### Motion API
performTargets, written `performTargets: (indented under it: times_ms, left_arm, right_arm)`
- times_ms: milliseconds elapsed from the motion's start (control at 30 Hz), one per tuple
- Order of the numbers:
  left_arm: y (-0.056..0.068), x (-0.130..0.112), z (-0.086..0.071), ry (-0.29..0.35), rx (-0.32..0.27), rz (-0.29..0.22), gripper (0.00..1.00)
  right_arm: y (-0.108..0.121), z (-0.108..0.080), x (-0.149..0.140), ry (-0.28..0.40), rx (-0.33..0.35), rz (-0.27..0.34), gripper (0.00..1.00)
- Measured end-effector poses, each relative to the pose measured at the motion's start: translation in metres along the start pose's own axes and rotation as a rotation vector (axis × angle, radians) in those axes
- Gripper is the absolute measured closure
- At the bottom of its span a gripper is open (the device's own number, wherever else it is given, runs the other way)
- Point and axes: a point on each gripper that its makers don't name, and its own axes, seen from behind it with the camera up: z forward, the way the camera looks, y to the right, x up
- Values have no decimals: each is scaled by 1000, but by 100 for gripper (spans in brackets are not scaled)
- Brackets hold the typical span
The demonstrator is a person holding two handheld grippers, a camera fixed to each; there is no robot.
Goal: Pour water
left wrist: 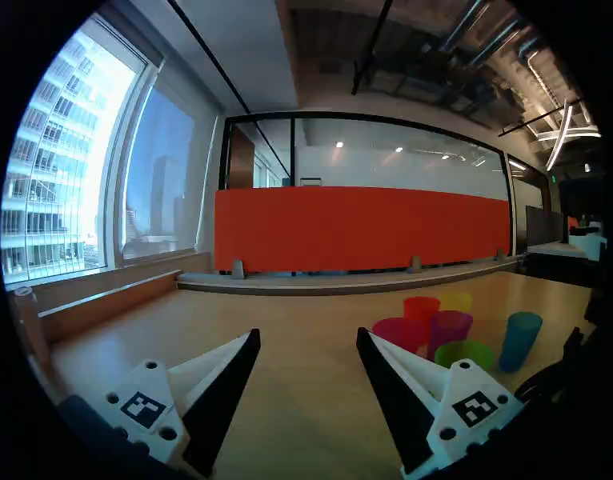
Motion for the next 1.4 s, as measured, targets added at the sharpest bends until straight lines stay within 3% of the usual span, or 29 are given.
performTargets:
  times_ms: [567, 1067, 1400]
  left_arm:
    - [0, 0, 1, 0, 0, 0, 11]
    - [0, 0, 1, 0, 0, 0, 11]
    - [1, 0, 1, 0, 0, 0, 11]
  right_arm:
    - [-24, 11, -11, 48, 46, 58, 1]
    - [-2, 18, -49, -8, -2, 117, 1]
    - [0, 23, -60, -29, 0, 147, 1]
